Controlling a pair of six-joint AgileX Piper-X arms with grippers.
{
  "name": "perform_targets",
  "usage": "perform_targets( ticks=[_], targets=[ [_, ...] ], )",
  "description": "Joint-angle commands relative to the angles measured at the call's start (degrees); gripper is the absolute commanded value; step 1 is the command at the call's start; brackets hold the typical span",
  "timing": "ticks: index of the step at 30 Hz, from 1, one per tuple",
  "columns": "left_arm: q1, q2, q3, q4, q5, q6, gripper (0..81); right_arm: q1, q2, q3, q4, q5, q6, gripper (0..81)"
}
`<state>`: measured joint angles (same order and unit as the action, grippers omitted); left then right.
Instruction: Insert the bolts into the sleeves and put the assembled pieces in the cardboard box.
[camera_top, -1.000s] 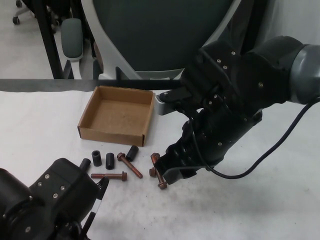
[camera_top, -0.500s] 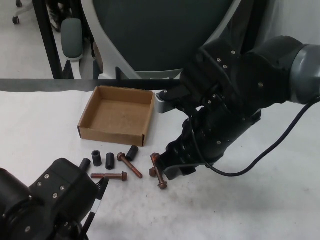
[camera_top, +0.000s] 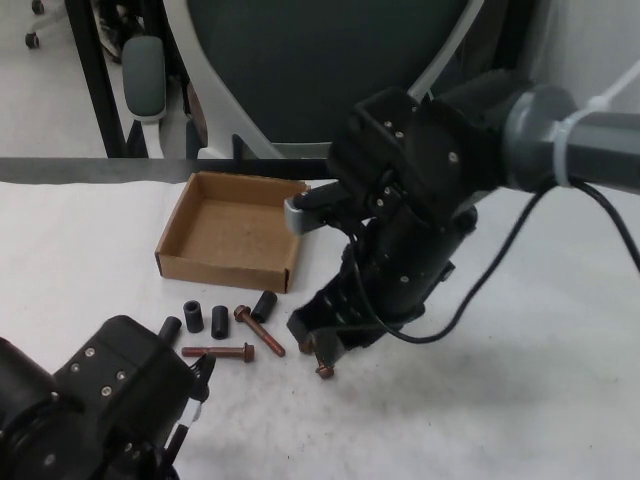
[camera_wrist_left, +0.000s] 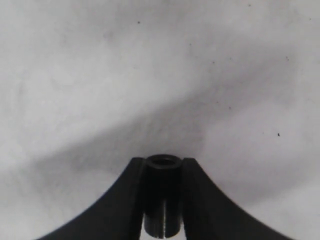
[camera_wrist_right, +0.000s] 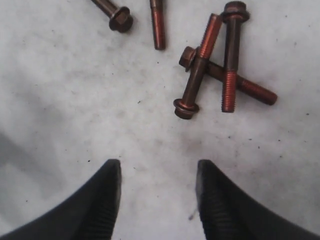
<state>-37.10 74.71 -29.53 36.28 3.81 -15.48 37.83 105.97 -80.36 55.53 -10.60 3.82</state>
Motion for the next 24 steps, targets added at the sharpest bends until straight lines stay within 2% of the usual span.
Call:
perform_targets(
  ticks=[1,7,12,19,24],
  targets=[
    [0.0,-4.1,0.0,0.0,-1.8,0.5,0.8,-0.2,1.8,-5.4,1.5,-2.6,-0.4,44.7],
    [0.0,-17.0,0.0,-0.2,-4.9,0.5,0.8,-0.2,5.1,-12.1,6.1,-2.6,-2.9,44.7],
    [0.0,-28.8,0.0,1.2,-6.8,0.5,0.8,-0.2,8.1,-17.0,9.1,-5.4,-2.5,44.7],
    [0.0,-43.0,0.0,12.7,-8.7,0.5,0.8,-0.2,10.9,-21.6,10.0,-5.4,-3.2,44.7],
    [0.0,-52.2,0.0,20.2,-8.7,0.3,0.8,-0.2,14.0,-25.4,12.7,-5.1,-7.5,44.7]
  ],
)
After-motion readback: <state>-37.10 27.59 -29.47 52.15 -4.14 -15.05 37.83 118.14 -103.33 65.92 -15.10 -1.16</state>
